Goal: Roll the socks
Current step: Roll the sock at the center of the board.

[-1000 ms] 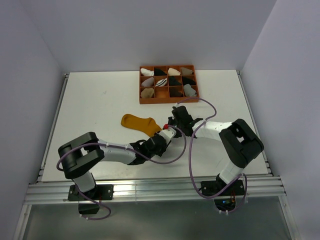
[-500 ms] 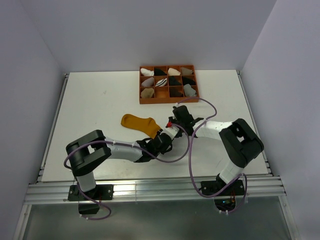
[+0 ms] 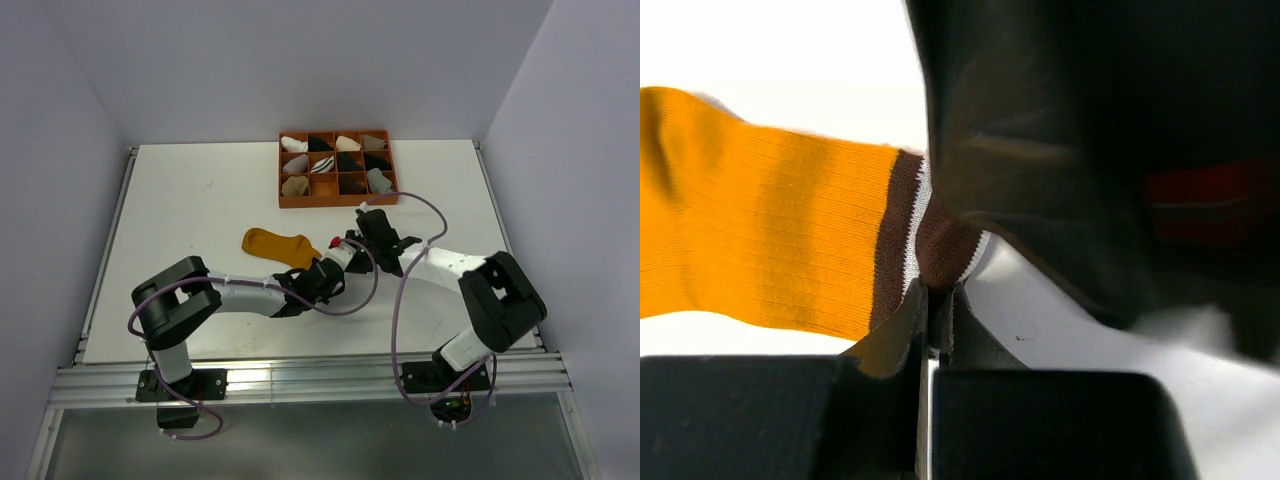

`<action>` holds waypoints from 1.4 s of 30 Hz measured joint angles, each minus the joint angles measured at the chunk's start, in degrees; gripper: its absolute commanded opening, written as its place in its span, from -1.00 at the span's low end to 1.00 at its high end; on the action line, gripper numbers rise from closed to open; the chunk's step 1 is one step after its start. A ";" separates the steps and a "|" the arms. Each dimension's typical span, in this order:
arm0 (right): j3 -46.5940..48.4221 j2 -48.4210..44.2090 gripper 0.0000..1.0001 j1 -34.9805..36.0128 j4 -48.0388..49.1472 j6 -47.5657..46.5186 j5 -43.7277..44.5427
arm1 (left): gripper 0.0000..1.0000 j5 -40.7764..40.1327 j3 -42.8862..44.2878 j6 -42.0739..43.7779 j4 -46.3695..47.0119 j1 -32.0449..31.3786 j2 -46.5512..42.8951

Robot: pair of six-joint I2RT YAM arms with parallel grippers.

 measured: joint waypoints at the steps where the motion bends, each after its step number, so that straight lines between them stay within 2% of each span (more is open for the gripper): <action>1: -0.09 -1.31 -0.22 -0.11 -0.48 -0.02 0.22 | -0.99 1.81 0.00 -0.57 -0.33 0.81 -0.39; 5: -1.05 -9.49 -0.03 -0.44 -1.86 -0.48 4.52 | -0.99 13.90 0.31 -5.09 0.13 4.66 -3.23; 10: -1.53 -18.32 -0.03 -0.66 -2.19 -0.66 8.50 | -0.99 26.08 -0.96 -12.70 0.39 11.45 -3.74; 14: -3.30 -19.98 -0.04 -0.66 -1.01 0.37 9.99 | -0.99 34.97 -3.63 -20.39 1.90 17.05 -3.39; 17: -5.92 -19.87 -0.04 -0.66 -1.38 1.88 10.45 | -0.99 38.60 -4.52 -24.74 3.76 18.62 -2.93; 29: -9.11 -14.16 0.01 2.78 0.26 10.27 10.60 | -0.99 42.84 -8.37 -36.24 9.51 18.86 -2.45; 37: -9.03 -7.21 0.14 4.81 1.07 14.64 10.82 | -0.99 42.88 -8.76 -39.30 10.95 18.86 -1.90; 42: -8.90 -6.19 0.16 5.55 0.98 16.41 12.15 | -0.99 43.25 -8.87 -39.74 11.85 18.86 -1.51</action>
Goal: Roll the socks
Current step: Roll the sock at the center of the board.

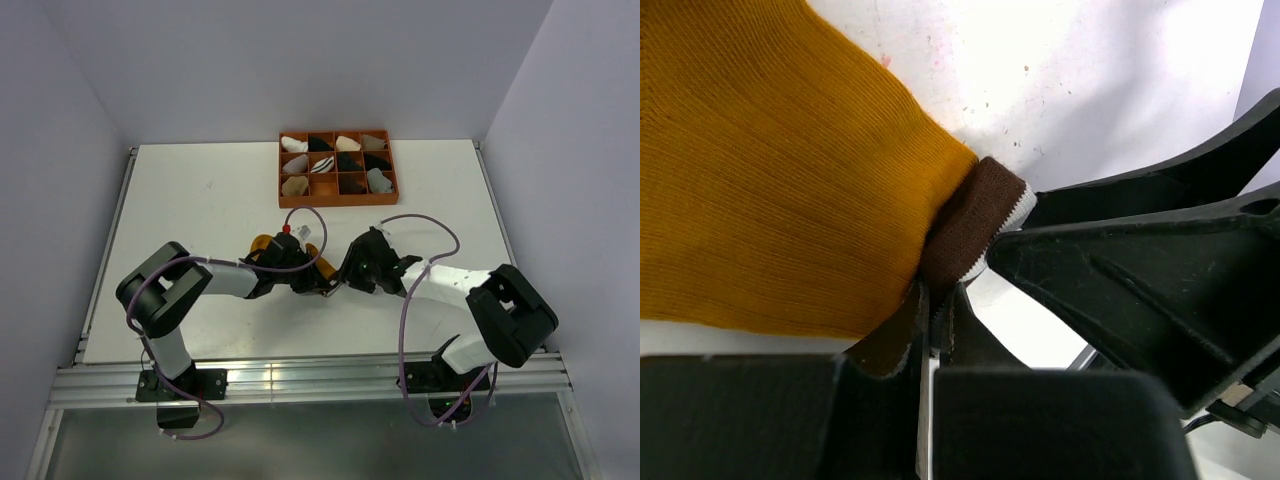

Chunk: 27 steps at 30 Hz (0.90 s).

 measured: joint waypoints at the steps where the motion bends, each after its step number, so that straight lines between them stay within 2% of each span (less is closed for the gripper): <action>1: 0.33 0.07 0.16 0.02 -0.13 0.37 0.33 | -0.99 0.04 -0.02 -0.02 0.20 0.00 0.09; 9: 5.07 1.90 0.12 0.13 -1.51 2.62 2.34 | -0.99 -0.07 -0.04 -0.02 0.42 -0.28 0.13; 18: 6.34 5.70 -0.01 0.13 -5.03 4.94 2.49 | -0.99 -0.46 -0.04 0.00 0.59 -0.74 0.13; 20: 6.54 5.75 -0.10 0.13 -5.51 5.25 2.51 | -0.99 -0.46 -0.04 0.00 0.59 -0.83 0.13; 23: 6.67 6.10 -0.33 0.13 -6.19 5.86 2.54 | -0.99 -0.44 -0.04 0.02 0.63 -0.92 0.13; 26: 7.37 6.93 -0.69 0.13 -6.82 6.43 2.51 | -0.95 -0.42 -0.04 0.07 0.72 -1.03 0.13; 27: 7.98 7.39 -0.87 0.13 -7.23 6.32 2.51 | -0.89 -0.42 -0.07 0.13 0.74 -1.05 0.13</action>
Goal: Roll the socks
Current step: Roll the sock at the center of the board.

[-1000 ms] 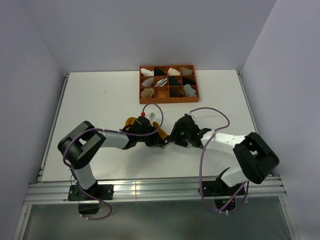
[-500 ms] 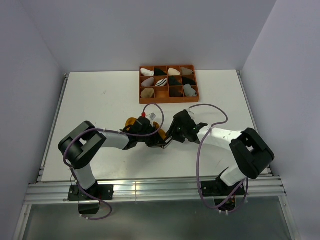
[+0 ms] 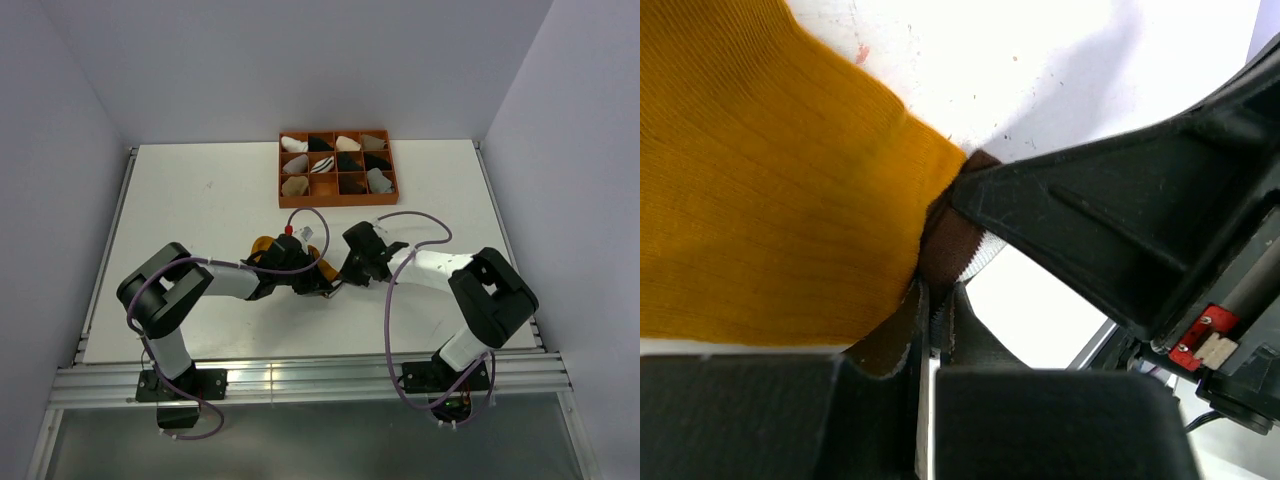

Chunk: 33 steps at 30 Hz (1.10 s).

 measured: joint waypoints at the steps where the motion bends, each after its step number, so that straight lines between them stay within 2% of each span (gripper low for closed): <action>1: 0.63 0.42 -0.93 0.00 -0.61 -0.20 0.04 | -0.83 -0.02 0.02 0.11 0.04 0.00 0.00; 3: 2.36 1.44 -1.00 -0.02 -2.12 -0.48 0.20 | -0.69 -0.13 0.00 0.42 0.04 0.00 0.00; 4: 3.30 2.03 -1.00 -0.13 -3.04 -0.72 0.22 | -0.49 -0.35 0.00 0.66 0.04 0.00 -0.02; 6: 5.44 3.30 -1.00 -0.35 -5.09 -1.27 0.20 | -0.35 -1.25 -0.17 1.73 -0.15 -0.04 -0.59; 9: 8.41 4.94 -1.00 -0.74 -7.45 -2.23 0.39 | 0.11 -4.55 -1.01 4.07 -1.18 -0.59 -3.37; 12: 10.84 6.34 -1.00 -1.36 -9.07 -3.08 0.50 | 0.27 -9.86 -2.34 7.19 -2.34 -2.19 -7.80; 15: 12.09 7.48 -1.00 -1.64 -10.19 -3.89 0.42 | 0.31 -15.26 -2.91 10.82 -2.43 -4.33 -11.10; 21: 13.44 8.31 -1.00 -1.64 -12.00 -4.83 -0.09 | 0.26 -26.75 -3.37 19.82 -0.63 -11.30 -13.51; 29: 15.34 9.66 -1.00 -1.64 -13.62 -5.64 -1.03 | 0.23 -33.66 -3.74 27.91 5.03 -15.47 -10.38; 33: 15.61 10.01 -1.00 -1.64 -13.88 -5.66 -1.42 | 0.14 -35.87 -3.74 30.58 6.14 -16.92 -7.54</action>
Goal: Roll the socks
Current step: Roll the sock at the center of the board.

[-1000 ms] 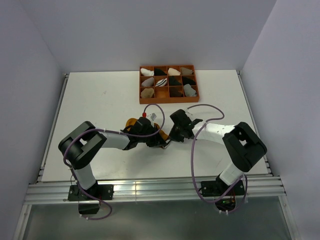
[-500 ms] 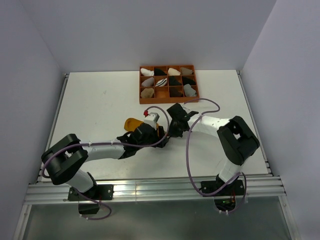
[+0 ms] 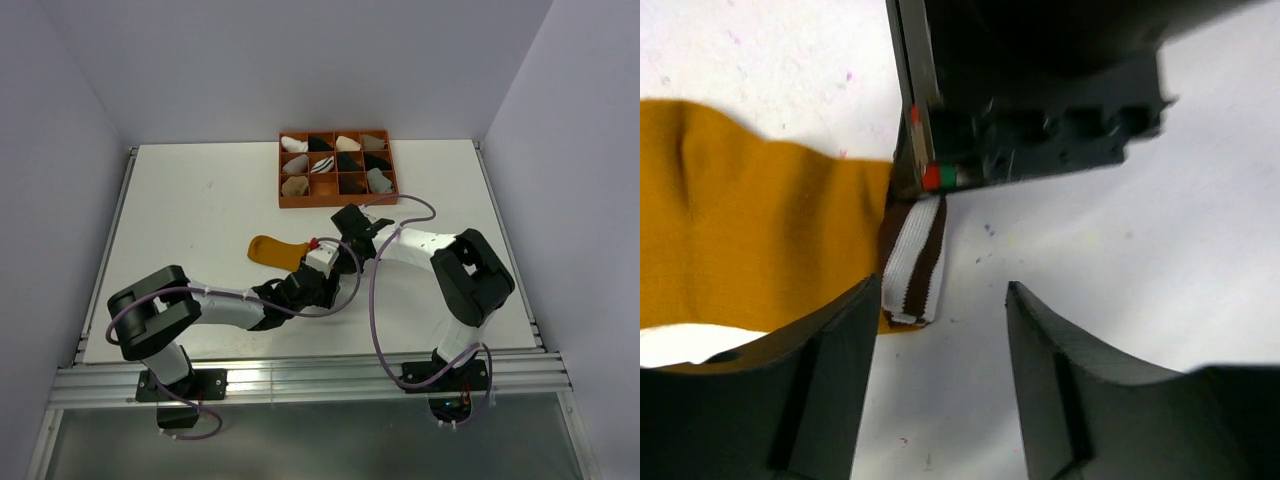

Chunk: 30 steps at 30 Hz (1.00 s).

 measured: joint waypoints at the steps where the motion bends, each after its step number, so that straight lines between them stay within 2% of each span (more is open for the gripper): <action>1: 0.00 0.00 -1.00 0.00 0.00 -0.02 -0.04 | 0.12 -0.44 0.02 0.28 0.07 -0.24 0.72; 17: 1.81 0.66 -1.00 -0.90 -1.73 -1.27 -0.11 | -0.26 -7.21 6.69 1.64 -3.96 -1.73 9.40; 20: 1.81 1.03 -1.00 -1.01 -1.70 -1.29 -0.11 | -0.40 -8.57 7.63 1.88 -4.98 -1.97 10.01; 21: 1.81 1.05 -1.00 -1.01 -1.70 -1.33 -0.09 | -0.65 -9.14 7.93 2.03 -5.09 -2.08 10.34; 24: 1.81 1.05 -1.00 -1.14 -1.64 -1.51 -0.09 | -0.99 -9.73 8.33 2.38 -5.14 -2.29 10.56; 25: 1.81 1.05 -1.00 -1.20 -1.64 -1.55 -0.20 | -0.99 -9.75 8.33 2.38 -5.09 -2.36 10.56; 28: 1.81 1.07 -0.84 -1.25 -1.60 -1.92 -0.37 | -0.99 -9.66 8.33 2.36 -5.11 -2.38 10.56; 30: 1.81 1.07 -0.60 -1.27 -1.49 -2.29 -0.50 | -0.99 -9.33 8.28 1.92 -5.09 -2.32 10.49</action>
